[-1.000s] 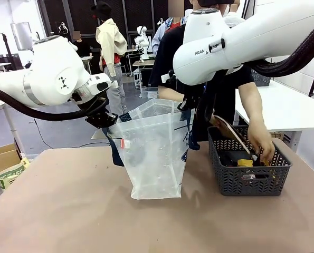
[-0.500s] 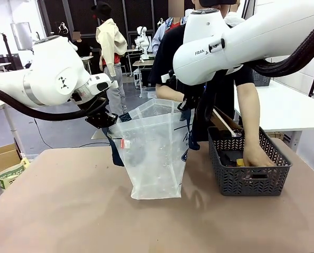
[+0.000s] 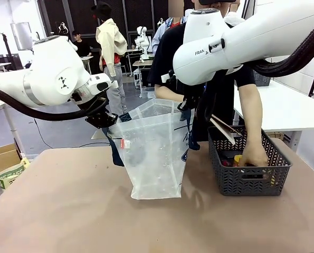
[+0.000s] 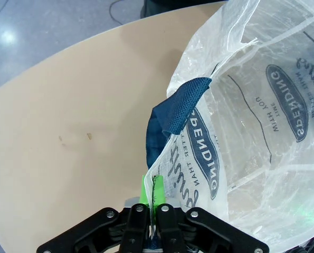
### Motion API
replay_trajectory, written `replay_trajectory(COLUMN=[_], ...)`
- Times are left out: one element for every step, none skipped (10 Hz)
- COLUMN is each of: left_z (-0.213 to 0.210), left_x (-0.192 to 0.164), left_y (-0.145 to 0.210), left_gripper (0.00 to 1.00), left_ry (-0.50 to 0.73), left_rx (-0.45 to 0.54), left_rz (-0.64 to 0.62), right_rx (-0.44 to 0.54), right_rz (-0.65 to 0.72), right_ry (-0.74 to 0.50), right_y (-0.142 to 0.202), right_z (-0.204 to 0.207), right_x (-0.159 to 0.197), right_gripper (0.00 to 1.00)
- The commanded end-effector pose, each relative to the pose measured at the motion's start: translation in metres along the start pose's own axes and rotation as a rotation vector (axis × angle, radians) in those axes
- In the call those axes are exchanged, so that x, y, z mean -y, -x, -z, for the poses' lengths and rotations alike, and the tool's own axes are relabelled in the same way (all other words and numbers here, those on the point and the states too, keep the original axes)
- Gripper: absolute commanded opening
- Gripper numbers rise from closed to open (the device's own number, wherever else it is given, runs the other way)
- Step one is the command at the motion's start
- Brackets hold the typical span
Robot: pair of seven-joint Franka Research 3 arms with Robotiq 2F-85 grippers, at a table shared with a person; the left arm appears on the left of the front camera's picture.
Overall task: Transfer purchased items from the store into the shopping bag.
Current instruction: Move the Reusable shopping bag to the right side of the table.
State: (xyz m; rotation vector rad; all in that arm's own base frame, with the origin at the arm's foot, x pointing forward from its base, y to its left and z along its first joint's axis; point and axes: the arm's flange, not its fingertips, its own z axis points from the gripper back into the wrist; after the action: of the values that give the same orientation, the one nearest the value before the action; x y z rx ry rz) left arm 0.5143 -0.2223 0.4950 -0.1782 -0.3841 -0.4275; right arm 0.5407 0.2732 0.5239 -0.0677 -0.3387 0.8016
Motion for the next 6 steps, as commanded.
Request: replay_trajectory(left_z=[-0.001, 0.0, -0.005, -0.008, -0.009, -0.01], left_x=[-0.002, 0.0, 0.003, 0.005, 0.008, 0.01], left_y=[0.0, 0.0, -0.002, -0.003, -0.004, -0.006], left_gripper=[0.0, 0.0, 0.0, 0.0, 0.0, 0.0], left_ry=[-0.001, 0.0, -0.027, -0.042, -0.052, -0.069], left_rx=[0.001, 0.0, -0.004, -0.011, -0.015, -0.02], left_rz=[-0.009, 0.0, 0.013, 0.032, 0.059, 0.082], right_rx=[-0.006, -0.006, -0.006, -0.006, -0.006, -0.006], right_rz=[0.006, 0.006, 0.006, 0.006, 0.006, 0.006], right_ry=[-0.001, -0.001, -0.001, -0.001, -0.001, -0.001], right_y=[0.002, 0.002, 0.002, 0.002, 0.002, 0.002], right_z=[0.002, 0.002, 0.002, 0.002, 0.002, 0.002], right_x=[0.001, 0.001, 0.001, 0.001, 0.001, 0.001], right_gripper=[0.0, 0.0, 0.0, 0.0, 0.0, 0.0])
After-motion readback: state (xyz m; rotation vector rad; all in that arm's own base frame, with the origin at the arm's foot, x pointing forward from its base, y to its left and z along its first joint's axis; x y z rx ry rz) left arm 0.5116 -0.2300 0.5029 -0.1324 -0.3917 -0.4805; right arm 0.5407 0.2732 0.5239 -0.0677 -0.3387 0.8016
